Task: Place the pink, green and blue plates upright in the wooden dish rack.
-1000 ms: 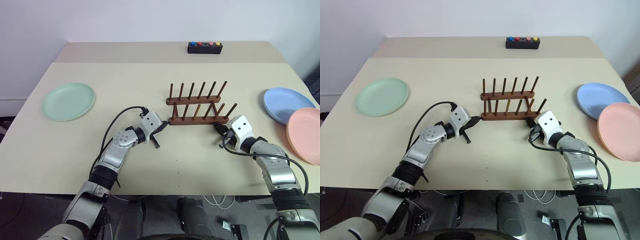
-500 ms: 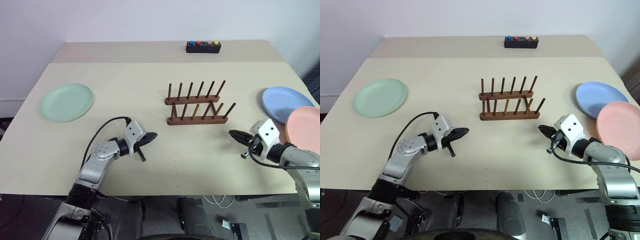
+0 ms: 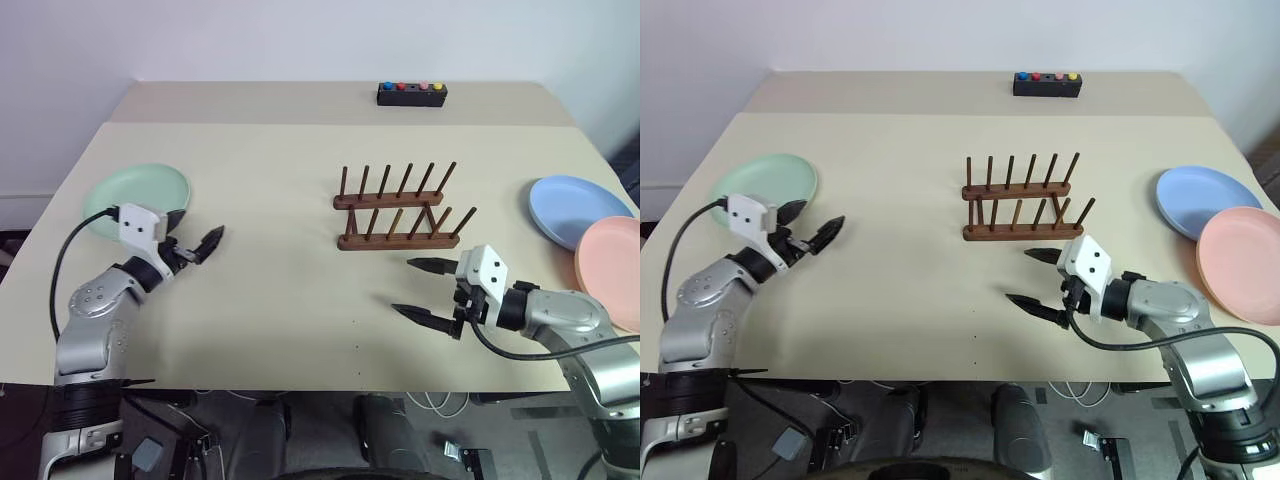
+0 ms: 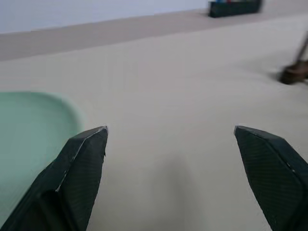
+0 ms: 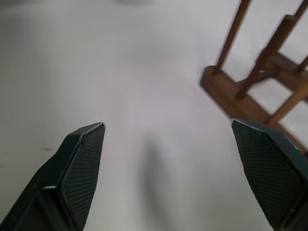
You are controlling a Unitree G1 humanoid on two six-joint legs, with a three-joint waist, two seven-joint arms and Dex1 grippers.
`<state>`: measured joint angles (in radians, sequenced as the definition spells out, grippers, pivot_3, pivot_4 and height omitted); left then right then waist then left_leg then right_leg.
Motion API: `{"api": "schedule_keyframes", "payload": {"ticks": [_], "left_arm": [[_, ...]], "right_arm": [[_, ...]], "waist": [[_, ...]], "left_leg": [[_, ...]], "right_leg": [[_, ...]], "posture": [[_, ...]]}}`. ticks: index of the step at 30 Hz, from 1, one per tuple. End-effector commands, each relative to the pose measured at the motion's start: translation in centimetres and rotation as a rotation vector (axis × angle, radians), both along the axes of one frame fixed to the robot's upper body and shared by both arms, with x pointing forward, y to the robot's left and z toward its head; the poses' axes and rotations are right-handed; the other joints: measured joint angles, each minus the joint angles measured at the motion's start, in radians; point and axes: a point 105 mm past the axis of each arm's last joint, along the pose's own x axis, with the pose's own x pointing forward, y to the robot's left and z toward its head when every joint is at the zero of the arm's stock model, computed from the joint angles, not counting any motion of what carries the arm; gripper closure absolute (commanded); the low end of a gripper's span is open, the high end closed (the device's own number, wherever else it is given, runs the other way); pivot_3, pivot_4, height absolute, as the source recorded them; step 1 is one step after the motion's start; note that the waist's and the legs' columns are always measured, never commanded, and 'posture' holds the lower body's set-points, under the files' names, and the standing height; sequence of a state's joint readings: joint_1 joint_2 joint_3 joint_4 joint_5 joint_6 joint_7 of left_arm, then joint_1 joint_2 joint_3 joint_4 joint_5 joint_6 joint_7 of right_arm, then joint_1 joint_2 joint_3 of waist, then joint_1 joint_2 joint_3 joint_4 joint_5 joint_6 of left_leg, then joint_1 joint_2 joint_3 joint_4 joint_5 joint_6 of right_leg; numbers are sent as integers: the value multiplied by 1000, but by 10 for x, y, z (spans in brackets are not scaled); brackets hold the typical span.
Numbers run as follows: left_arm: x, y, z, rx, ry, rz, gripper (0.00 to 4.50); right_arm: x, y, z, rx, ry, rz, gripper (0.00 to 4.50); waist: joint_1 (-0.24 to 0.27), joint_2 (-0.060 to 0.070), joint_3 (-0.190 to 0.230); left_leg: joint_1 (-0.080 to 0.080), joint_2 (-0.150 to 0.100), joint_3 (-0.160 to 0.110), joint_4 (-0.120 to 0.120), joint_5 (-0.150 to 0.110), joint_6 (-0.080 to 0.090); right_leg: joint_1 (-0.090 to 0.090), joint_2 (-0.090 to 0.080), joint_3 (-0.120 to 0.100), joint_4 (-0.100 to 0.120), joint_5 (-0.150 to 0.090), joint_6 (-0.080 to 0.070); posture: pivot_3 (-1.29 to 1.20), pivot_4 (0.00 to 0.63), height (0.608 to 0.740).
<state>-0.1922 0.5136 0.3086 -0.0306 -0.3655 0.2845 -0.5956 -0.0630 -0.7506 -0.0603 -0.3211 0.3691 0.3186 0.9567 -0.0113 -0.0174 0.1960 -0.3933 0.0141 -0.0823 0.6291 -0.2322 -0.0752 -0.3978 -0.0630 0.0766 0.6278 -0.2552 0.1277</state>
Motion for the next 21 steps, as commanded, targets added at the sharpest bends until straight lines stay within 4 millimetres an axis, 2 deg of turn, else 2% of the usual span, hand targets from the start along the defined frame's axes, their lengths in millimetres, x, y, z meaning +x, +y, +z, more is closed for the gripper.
{"api": "schedule_keyframes", "payload": {"ticks": [1,4,6,7,9,12,14,16,18,21], "left_arm": [[-16,-23,11,19,-35,-125,52],[-27,-45,-3,53,32,-236,52],[-40,-71,-22,146,96,-378,52],[-47,-88,-30,175,123,-469,10],[-55,-116,-34,184,131,-613,10],[-58,-144,-32,161,119,-738,10],[-61,-170,-35,182,109,-864,10],[-62,-182,-38,204,106,-927,10],[-62,-191,-41,233,97,-978,10],[-61,-202,-41,246,81,-1027,10]], "right_arm": [[8,-15,8,-51,-51,-40,222],[16,-31,15,-84,-71,-112,222],[21,-57,22,-105,-61,-213,222],[23,-76,29,-100,-63,-300,111],[17,-103,41,-120,-71,-400,111],[4,-123,57,-127,-90,-488,111],[-4,-154,64,-143,-90,-669,111],[-10,-170,64,-152,-64,-781,111],[-16,-184,55,-129,-14,-878,111],[-23,-187,35,-118,59,-929,111]], "waist": [[-2,0,0],[-3,0,0],[-1,0,0],[-1,0,0],[6,0,0],[7,0,0],[2,0,0],[-3,0,0],[-10,1,0],[-8,1,0]], "left_leg": [[-1,0,0,0,0,0],[-1,0,1,-1,0,0],[-1,0,1,0,0,0],[-1,0,1,0,0,0],[-1,0,1,0,0,0],[-3,0,1,0,0,0],[-3,0,1,0,0,0],[-2,0,1,1,0,0],[-1,0,2,0,0,0],[-1,0,2,-1,-1,2]], "right_leg": [[0,0,0,-1,0,0],[-1,-1,0,-1,0,0],[-1,0,0,0,0,-1],[-1,0,0,0,0,-1],[-1,-1,1,-1,0,-1],[-1,-1,0,-2,0,-1],[-2,0,0,-2,0,-1],[-1,0,0,-1,0,-1],[-1,0,1,-1,0,-1],[-2,0,2,-1,0,-2]], "posture": [[0,150,730],[0,150,730],[0,150,730],[0,150,730],[0,150,730],[0,150,730],[0,150,730],[0,150,730],[0,150,730],[0,150,730]]}}
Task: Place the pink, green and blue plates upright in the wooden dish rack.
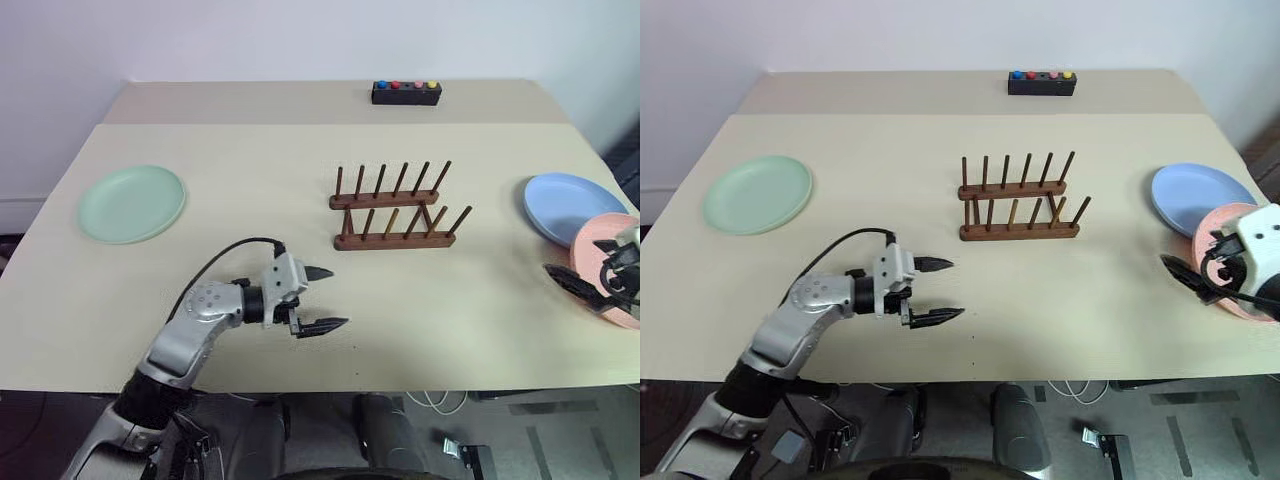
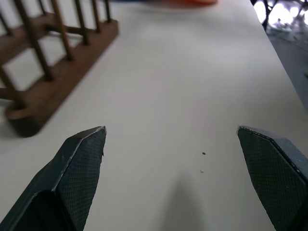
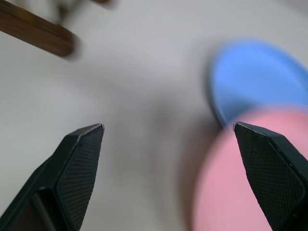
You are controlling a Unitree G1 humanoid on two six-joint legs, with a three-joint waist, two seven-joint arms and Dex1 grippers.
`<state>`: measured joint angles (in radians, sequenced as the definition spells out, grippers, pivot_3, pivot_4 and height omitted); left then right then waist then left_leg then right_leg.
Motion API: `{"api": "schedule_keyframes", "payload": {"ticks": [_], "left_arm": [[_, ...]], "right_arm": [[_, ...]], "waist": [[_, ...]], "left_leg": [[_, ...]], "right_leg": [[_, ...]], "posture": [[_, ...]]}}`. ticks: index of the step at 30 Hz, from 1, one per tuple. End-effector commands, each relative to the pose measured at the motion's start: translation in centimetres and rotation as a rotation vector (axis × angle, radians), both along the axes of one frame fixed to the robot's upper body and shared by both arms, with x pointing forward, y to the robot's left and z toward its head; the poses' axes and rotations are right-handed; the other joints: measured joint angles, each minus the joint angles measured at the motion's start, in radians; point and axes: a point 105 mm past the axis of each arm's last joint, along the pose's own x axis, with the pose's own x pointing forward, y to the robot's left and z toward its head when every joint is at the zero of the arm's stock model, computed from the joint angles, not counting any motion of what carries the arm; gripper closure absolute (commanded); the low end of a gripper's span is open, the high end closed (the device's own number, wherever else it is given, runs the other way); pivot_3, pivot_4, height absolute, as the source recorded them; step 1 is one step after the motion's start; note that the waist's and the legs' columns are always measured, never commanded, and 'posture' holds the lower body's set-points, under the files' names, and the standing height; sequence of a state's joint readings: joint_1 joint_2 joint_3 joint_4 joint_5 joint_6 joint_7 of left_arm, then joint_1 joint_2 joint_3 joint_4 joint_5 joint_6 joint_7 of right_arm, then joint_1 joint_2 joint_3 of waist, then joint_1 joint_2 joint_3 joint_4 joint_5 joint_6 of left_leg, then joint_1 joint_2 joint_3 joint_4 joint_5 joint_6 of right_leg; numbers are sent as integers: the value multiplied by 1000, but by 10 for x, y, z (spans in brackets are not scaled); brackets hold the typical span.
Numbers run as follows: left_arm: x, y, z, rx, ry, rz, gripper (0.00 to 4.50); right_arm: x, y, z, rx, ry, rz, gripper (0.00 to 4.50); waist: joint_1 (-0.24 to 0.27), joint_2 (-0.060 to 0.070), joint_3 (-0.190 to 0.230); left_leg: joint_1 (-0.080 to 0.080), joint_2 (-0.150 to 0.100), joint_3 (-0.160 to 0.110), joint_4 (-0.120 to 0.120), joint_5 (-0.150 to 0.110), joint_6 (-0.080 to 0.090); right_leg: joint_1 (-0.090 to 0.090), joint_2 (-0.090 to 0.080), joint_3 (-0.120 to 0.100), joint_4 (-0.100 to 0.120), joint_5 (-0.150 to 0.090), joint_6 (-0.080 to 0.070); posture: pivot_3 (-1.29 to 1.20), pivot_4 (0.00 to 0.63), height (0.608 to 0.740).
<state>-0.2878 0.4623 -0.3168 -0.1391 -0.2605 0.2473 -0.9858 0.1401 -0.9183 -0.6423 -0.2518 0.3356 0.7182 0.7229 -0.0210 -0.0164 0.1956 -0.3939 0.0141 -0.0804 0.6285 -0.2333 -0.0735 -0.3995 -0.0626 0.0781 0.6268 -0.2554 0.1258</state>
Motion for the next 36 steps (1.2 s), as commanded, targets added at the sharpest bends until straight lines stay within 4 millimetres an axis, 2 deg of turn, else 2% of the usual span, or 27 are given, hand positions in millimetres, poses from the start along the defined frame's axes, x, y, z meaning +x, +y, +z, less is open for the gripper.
{"api": "schedule_keyframes", "payload": {"ticks": [1,3,6,11,14,21,30,34,36], "left_arm": [[0,-10,6,-4,-48,-63,10],[-1,-13,8,-11,-50,-81,10],[-2,-17,9,-14,-58,-101,10],[0,-17,7,-14,-58,-82,10],[-1,-16,7,-17,-56,-66,0],[-1,-14,7,-27,-57,-40,0],[0,-15,8,-27,-63,-45,0],[2,-16,8,-27,-65,-49,0],[3,-15,8,-26,-68,-47,0]], "right_arm": [[-6,1,-9,30,11,-42,111],[-4,1,-18,36,24,-59,111],[3,-9,-33,11,35,-130,111],[7,-17,-46,-42,63,-164,111],[9,-19,-50,-84,73,-159,914],[13,-22,-50,-110,62,-171,4455],[10,-21,-39,-248,61,-141,4455],[13,-12,-14,-325,17,-83,4455],[19,10,15,-377,-67,46,4455]], "waist": [[3,0,0],[5,-1,0],[3,0,0],[4,0,0],[4,0,0],[4,0,0],[4,0,0],[3,1,0],[1,2,0]], "left_leg": [[0,0,0,0,0,0],[-1,0,0,1,0,0],[-1,0,0,2,0,0],[-1,0,0,1,0,0],[-1,0,0,1,0,0],[-1,0,0,1,0,0],[-1,0,0,1,0,0],[-1,0,0,1,0,0],[-1,0,0,1,0,0]], "right_leg": [[0,0,0,0,0,0],[0,0,0,0,0,0],[0,-1,0,0,0,0],[-1,0,0,0,0,0],[0,0,0,0,0,1],[0,0,0,0,0,1],[0,0,0,0,0,1],[0,0,0,0,0,1],[0,0,0,0,0,1]], "posture": [[0,150,730],[0,150,730],[0,150,730],[0,150,730],[0,150,730],[0,150,730],[0,150,730],[0,150,730],[0,150,730]]}}
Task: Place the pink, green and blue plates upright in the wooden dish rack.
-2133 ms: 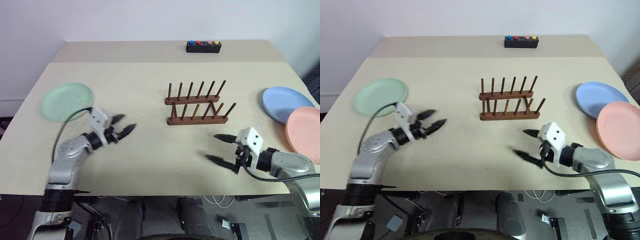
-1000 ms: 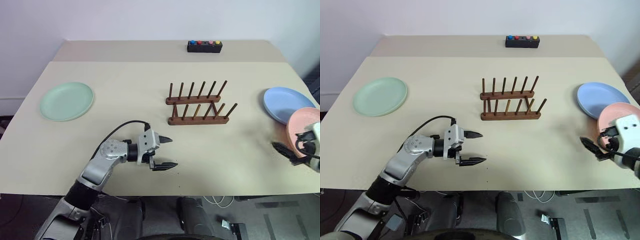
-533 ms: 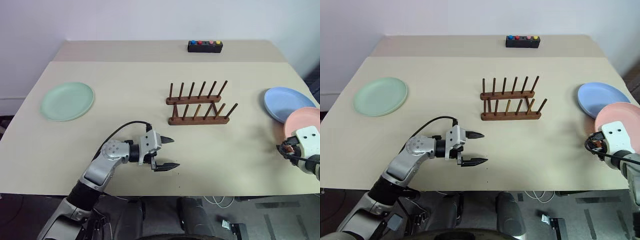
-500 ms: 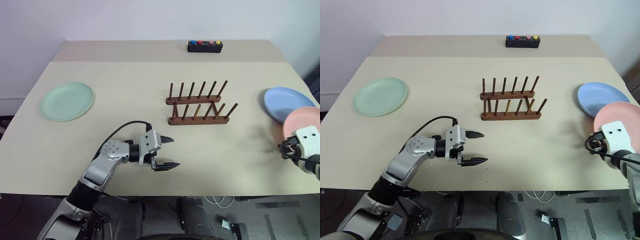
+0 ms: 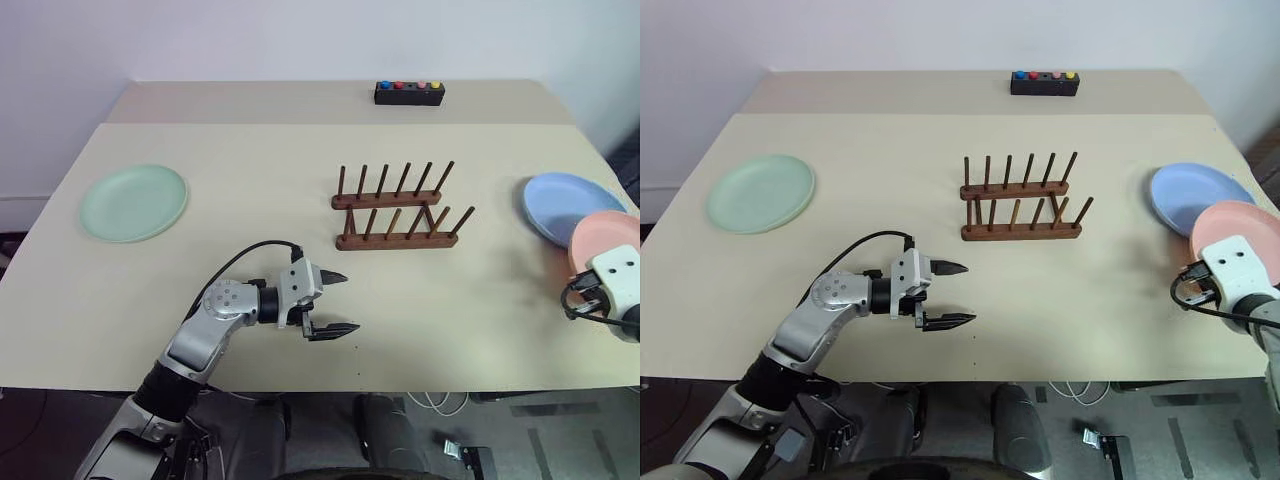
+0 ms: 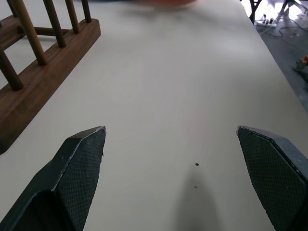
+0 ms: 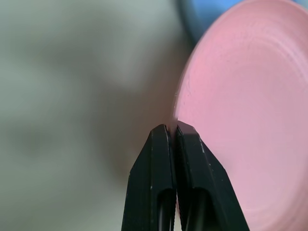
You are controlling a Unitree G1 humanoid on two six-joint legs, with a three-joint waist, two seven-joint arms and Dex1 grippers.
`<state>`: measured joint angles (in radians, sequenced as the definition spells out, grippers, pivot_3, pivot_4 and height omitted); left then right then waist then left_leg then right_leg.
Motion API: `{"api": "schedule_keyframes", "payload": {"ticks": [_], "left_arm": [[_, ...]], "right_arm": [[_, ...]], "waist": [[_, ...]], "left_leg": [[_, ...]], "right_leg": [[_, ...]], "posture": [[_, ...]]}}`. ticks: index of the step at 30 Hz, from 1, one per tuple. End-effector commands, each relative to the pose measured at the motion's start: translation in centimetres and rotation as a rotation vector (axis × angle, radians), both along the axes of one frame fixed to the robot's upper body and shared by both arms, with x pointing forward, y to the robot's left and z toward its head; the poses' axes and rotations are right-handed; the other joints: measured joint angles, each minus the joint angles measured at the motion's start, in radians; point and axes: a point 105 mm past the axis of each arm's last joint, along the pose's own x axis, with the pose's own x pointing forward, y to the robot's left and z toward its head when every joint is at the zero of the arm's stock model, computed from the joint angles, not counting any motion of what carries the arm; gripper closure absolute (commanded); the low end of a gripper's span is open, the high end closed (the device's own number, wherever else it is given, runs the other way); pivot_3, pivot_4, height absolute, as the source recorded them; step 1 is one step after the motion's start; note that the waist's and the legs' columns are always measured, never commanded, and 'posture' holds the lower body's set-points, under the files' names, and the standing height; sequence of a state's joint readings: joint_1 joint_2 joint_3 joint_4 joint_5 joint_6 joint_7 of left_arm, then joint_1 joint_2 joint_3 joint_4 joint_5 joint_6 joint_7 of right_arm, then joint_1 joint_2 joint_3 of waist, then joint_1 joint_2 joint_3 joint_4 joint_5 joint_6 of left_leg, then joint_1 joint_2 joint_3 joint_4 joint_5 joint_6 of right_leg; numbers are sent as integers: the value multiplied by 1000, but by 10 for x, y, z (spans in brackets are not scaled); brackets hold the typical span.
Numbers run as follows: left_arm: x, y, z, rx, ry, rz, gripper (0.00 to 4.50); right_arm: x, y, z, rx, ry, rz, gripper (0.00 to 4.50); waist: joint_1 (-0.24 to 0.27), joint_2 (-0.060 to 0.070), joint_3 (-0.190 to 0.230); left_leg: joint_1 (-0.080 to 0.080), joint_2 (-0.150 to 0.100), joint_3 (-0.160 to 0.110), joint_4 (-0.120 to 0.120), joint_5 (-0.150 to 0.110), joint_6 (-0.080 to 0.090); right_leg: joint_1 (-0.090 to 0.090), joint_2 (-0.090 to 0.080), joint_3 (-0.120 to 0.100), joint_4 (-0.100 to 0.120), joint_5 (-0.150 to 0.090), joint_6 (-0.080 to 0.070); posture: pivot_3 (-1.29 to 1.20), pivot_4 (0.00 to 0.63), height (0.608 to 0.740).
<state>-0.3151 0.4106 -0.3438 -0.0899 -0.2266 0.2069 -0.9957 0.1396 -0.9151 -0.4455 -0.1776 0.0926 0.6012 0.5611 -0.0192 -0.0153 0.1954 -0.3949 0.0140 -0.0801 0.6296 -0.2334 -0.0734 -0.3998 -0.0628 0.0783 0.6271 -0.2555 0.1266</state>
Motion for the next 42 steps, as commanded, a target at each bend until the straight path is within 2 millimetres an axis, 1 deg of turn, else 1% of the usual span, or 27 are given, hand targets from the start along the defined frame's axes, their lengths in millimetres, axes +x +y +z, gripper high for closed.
{"api": "schedule_keyframes", "payload": {"ticks": [1,3,5,6,7,9,10,12,15,17,19,22,26,29,31,35,38,42], "left_arm": [[2,-1,10,-15,-51,-11,0],[4,0,10,-15,-53,-2,0],[7,1,10,-18,-54,8,0],[8,1,11,-25,-54,17,0],[9,1,12,-32,-55,27,0],[13,2,14,-43,-59,48,0],[14,3,14,-46,-62,57,0],[16,3,15,-51,-65,70,0],[18,5,18,-58,-74,89,0],[17,6,19,-58,-79,96,0],[17,8,19,-57,-82,111,0],[16,12,19,-61,-83,135,0],[15,15,18,-62,-84,158,0],[15,18,19,-63,-83,169,0],[15,19,20,-65,-87,176,0],[16,20,22,-67,-89,184,0],[14,20,21,-65,-89,188,0],[13,21,20,-63,-86,191,0]], "right_arm": [[12,37,63,-120,-158,234,4455],[18,58,89,-137,-255,340,4455],[23,74,112,-154,-358,415,4455],[27,87,126,-148,-437,467,4455],[31,99,139,-120,-511,510,4455],[37,121,156,-29,-621,598,4455],[39,129,162,8,-648,634,4455],[45,137,168,60,-680,673,4455],[53,156,175,186,-693,750,4455],[53,169,178,321,-679,821,4455],[49,177,182,383,-687,886,4455],[48,173,190,564,-704,915,4455],[37,177,191,786,-642,1014,4455],[32,176,194,886,-624,1041,4455],[31,169,188,965,-563,1061,4455],[32,164,180,1026,-484,1068,4455],[42,156,167,1036,-424,1014,4455],[49,150,161,1060,-413,982,4455]], "waist": [[-2,2,0],[-4,2,0],[-1,2,0],[0,1,1],[0,1,1],[0,0,1],[0,0,1],[5,-1,1],[4,-1,2],[4,0,2],[3,0,2],[4,0,2],[4,0,2],[3,0,2],[3,0,2],[3,0,2],[2,0,2],[2,0,2]], "left_leg": [[0,0,0,0,0,0],[0,0,0,-1,0,0],[0,0,0,0,0,0],[0,0,0,0,0,0],[0,0,0,0,0,0],[0,0,0,0,0,0],[0,0,-1,0,0,0],[0,0,-1,0,0,0],[-1,0,-1,0,0,0],[-1,0,-1,0,0,0],[-1,0,-2,0,0,0],[-1,0,-2,-1,0,0],[-1,0,-2,0,0,0],[-1,0,-2,-1,0,0],[-1,0,-2,0,0,0],[-1,0,-2,0,0,0],[-1,0,-1,0,0,0],[-1,0,-1,0,0,0]], "right_leg": [[0,0,0,0,0,0],[0,0,0,0,-1,1],[0,0,0,0,-1,2],[0,0,0,0,-1,2],[0,0,0,0,-1,1],[0,0,0,0,0,0],[0,0,0,0,0,0],[0,0,-1,0,0,0],[0,0,-1,0,0,0],[0,0,-1,0,0,0],[0,0,-1,1,0,0],[0,0,-1,1,0,0],[0,0,-1,1,0,0],[-1,0,-1,2,0,0],[-1,0,-1,2,0,0],[-1,0,-1,2,0,0],[-1,0,-1,2,0,0],[-1,0,-1,2,0,0]], "posture": [[0,150,730],[0,150,730],[0,150,730],[0,150,730],[0,150,730],[0,150,730],[0,150,730],[0,150,730],[0,150,730],[0,150,730],[0,150,730],[0,150,730],[0,150,730],[0,150,730],[0,150,730],[0,150,730],[0,150,730],[0,150,730]]}}
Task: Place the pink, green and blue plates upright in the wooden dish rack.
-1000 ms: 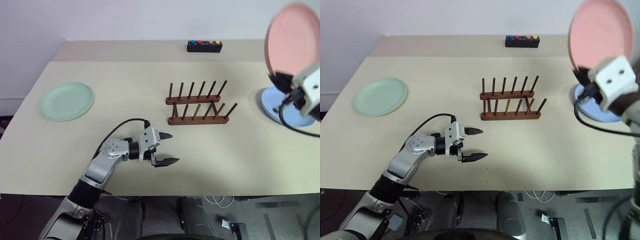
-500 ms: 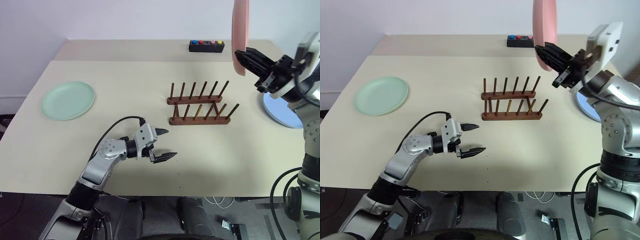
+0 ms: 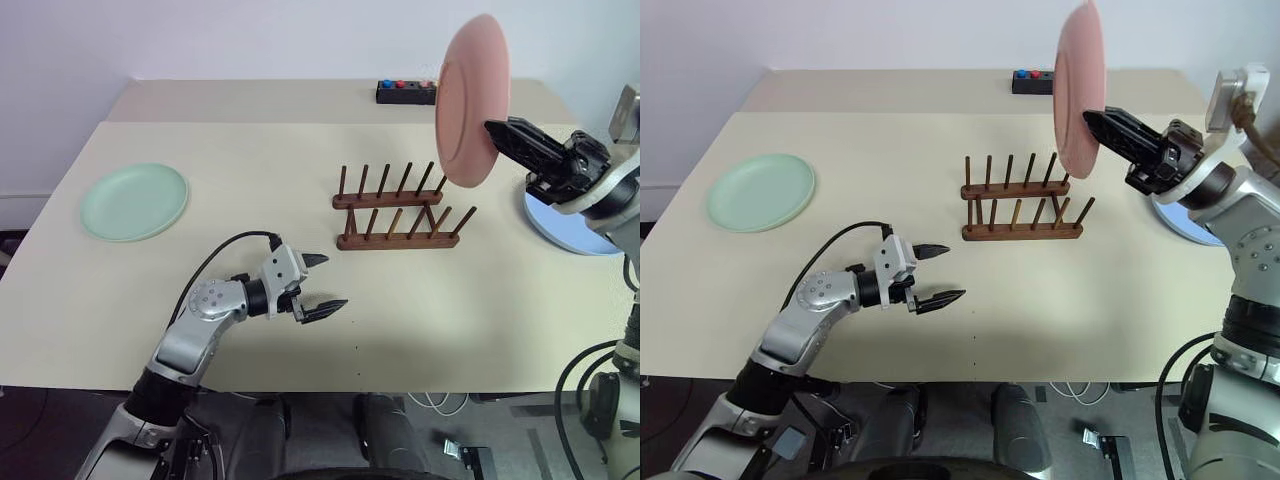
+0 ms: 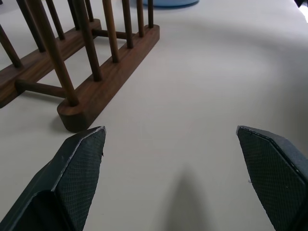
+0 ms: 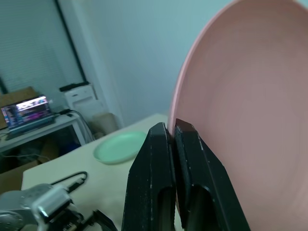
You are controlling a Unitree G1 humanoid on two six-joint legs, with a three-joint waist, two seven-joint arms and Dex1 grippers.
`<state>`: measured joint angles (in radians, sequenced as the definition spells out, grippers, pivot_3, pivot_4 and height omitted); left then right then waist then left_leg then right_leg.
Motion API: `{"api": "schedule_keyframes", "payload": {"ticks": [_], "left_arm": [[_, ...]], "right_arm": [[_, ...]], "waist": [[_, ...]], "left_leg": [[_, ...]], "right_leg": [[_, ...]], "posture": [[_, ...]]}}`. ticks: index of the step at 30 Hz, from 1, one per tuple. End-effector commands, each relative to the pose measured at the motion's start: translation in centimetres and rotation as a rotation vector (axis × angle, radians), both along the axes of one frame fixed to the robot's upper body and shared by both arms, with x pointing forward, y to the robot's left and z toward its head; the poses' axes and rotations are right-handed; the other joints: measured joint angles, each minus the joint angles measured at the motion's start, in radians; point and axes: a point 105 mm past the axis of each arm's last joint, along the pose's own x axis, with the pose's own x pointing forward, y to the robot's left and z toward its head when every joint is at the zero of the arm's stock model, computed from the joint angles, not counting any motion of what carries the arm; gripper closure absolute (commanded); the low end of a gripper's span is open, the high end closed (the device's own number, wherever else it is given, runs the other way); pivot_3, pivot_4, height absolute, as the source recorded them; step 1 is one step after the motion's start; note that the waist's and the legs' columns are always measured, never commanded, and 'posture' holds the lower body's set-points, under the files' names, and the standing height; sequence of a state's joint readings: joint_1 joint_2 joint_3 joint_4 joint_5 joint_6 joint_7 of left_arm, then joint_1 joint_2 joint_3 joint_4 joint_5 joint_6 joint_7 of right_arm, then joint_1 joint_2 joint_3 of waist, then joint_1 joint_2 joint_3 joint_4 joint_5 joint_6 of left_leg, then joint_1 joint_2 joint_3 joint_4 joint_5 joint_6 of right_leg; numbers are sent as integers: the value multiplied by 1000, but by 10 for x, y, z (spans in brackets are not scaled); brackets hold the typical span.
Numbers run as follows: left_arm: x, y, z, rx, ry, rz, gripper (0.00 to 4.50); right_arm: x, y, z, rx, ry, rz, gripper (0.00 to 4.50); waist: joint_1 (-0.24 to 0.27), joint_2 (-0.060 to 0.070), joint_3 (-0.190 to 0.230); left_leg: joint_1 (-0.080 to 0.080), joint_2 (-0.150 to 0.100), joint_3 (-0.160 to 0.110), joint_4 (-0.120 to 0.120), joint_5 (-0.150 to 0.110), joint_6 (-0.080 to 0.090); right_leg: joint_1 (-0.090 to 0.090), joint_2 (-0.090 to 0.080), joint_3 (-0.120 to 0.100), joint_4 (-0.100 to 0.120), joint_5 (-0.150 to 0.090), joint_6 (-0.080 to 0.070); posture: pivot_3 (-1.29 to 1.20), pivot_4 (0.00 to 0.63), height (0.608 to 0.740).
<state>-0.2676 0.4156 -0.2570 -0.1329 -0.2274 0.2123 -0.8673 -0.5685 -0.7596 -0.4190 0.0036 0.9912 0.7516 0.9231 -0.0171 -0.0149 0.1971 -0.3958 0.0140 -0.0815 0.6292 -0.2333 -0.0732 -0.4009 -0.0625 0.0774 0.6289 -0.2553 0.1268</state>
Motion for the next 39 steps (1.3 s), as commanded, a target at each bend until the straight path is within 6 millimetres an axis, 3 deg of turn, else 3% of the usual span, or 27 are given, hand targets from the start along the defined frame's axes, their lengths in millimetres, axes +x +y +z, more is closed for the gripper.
{"api": "schedule_keyframes", "payload": {"ticks": [1,25,28,33,36,39], "left_arm": [[-3,0,10,-13,-39,-3,0],[-3,0,8,-10,-34,-10,0],[-3,0,8,-10,-36,-7,0],[-3,1,8,-10,-35,-4,0],[-3,1,8,-9,-34,-2,0],[-3,2,8,-9,-34,2,0]], "right_arm": [[0,-6,5,11,-12,-3,4455],[6,-23,-25,89,142,-26,4455],[10,-26,-24,95,132,-60,3578],[16,-30,-23,78,101,-119,1132],[19,-34,-19,70,51,-174,1132],[22,-46,-2,110,-42,-259,1132]], "waist": [[0,0,0],[-1,0,0],[-1,0,0],[-1,0,0],[-1,0,0],[-2,0,0]], "left_leg": [[0,0,0,0,0,0],[0,0,0,0,0,0],[0,0,0,0,0,0],[0,0,0,0,0,0],[0,0,0,0,0,0],[0,0,0,0,0,0]], "right_leg": [[0,0,0,0,0,0],[0,0,0,0,0,0],[0,0,0,0,0,0],[0,0,0,0,0,0],[-1,0,0,0,0,0],[-1,0,0,0,0,0]], "posture": [[0,150,730],[0,150,730],[0,150,730],[0,150,730],[0,150,730],[0,150,730]]}}
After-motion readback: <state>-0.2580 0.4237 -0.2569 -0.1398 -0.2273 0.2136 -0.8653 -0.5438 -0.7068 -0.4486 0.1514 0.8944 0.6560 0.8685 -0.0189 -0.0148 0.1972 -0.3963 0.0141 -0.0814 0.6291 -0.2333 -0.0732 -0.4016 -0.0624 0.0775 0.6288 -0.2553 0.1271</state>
